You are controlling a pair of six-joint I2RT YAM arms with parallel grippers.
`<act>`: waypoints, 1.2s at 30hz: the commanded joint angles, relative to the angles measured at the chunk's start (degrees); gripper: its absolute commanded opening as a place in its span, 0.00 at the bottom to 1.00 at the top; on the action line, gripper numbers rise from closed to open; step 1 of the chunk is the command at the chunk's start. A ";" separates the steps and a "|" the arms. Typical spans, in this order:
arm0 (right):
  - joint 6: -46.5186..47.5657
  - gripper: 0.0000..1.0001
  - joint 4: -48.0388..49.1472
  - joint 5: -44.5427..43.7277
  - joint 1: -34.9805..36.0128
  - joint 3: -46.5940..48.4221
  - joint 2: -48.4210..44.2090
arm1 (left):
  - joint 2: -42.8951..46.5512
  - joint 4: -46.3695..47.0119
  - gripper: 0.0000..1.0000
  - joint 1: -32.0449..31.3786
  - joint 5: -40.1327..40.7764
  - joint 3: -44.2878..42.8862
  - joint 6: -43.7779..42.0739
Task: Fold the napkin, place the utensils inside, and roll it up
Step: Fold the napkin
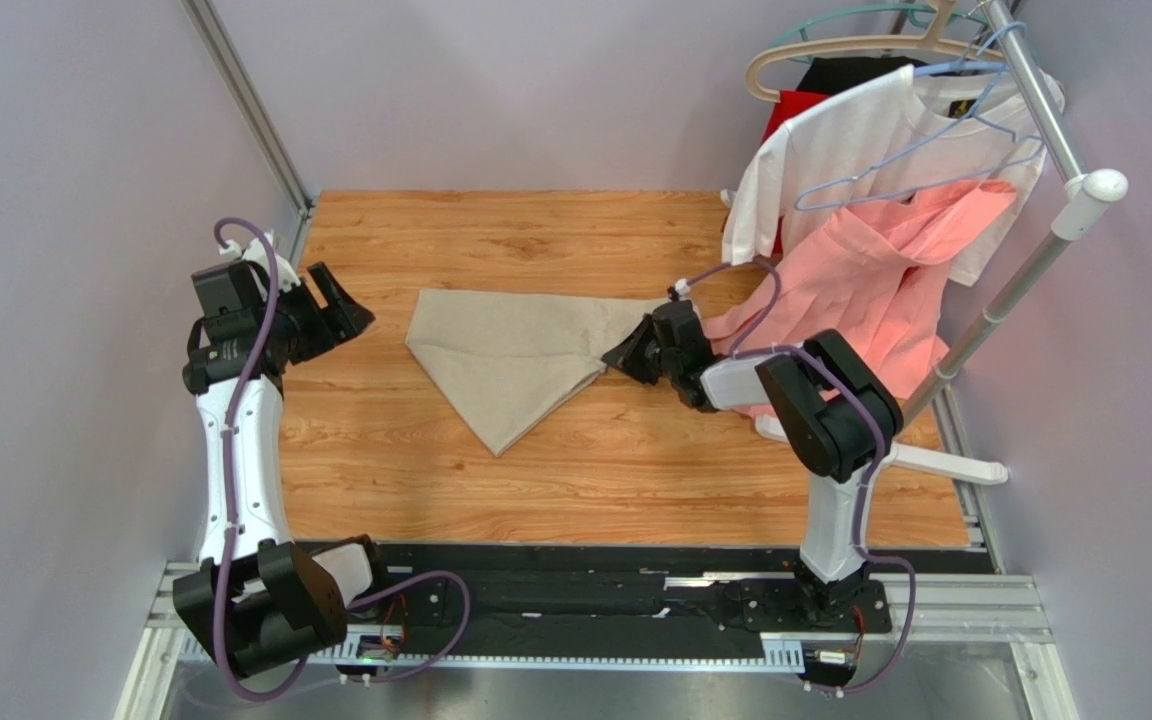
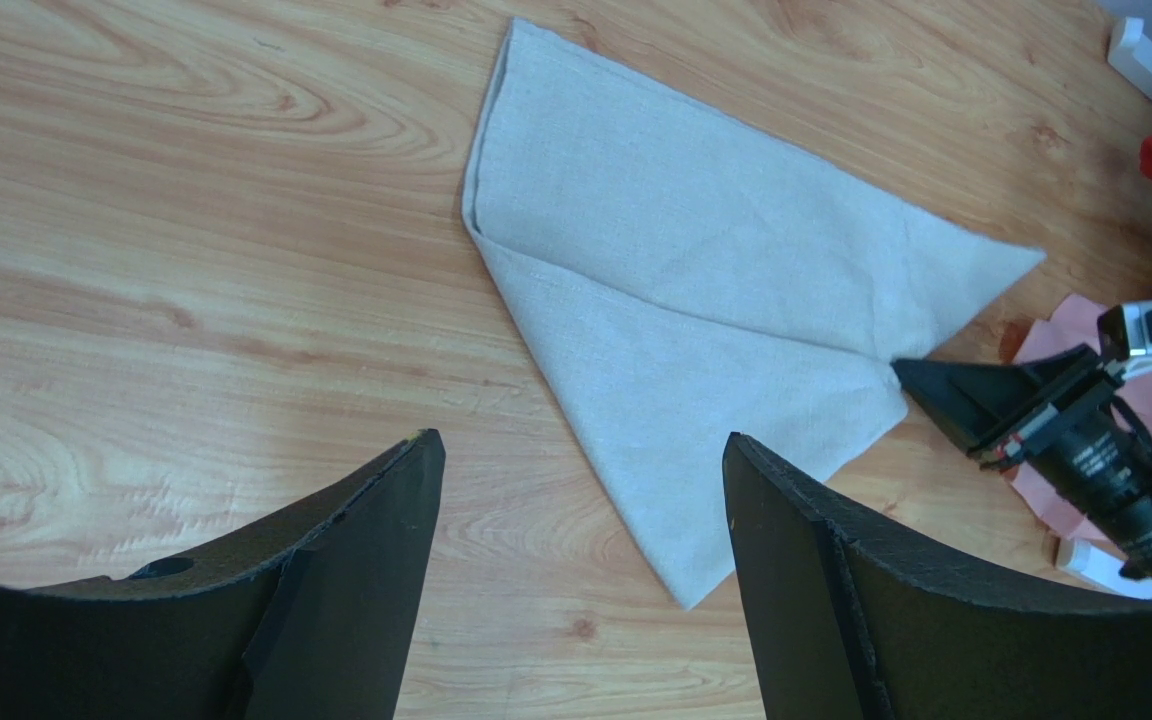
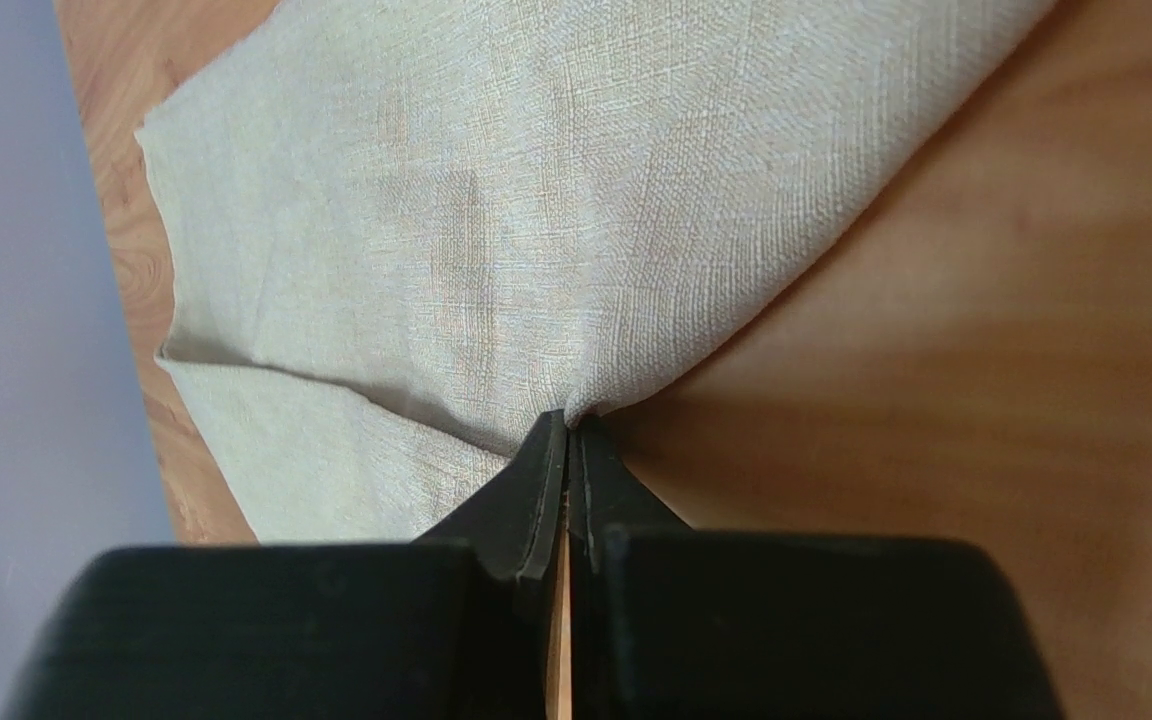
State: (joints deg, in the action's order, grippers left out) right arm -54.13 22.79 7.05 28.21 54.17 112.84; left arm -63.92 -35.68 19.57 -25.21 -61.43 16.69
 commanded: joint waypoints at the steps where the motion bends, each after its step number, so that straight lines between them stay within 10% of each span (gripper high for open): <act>1: -5.01 0.00 -0.03 -5.37 4.04 -9.14 -4.37 | 0.99 1.23 0.77 -0.24 -0.45 -0.18 0.63; 14: -16.88 0.00 -3.79 -25.59 22.32 -21.47 -17.64 | 1.87 0.79 0.77 -0.15 1.22 -0.18 0.36; 18: -14.52 0.51 -9.32 -27.00 24.26 -21.57 -22.90 | 2.31 0.88 0.78 -0.15 1.22 -0.09 0.19; 24: -6.71 0.75 -25.84 -36.38 23.57 -21.30 -36.18 | 2.75 0.79 0.78 -0.15 1.31 -0.01 0.19; 36: -0.10 0.59 -24.64 -28.50 5.81 -28.51 -43.94 | 2.92 1.14 0.78 -0.24 0.08 -0.01 0.36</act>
State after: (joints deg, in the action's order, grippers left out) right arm -57.47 -2.96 -23.75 35.75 26.00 67.46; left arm -62.35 -35.70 19.57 -24.14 -61.43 16.64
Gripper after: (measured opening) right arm 0.615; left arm 0.778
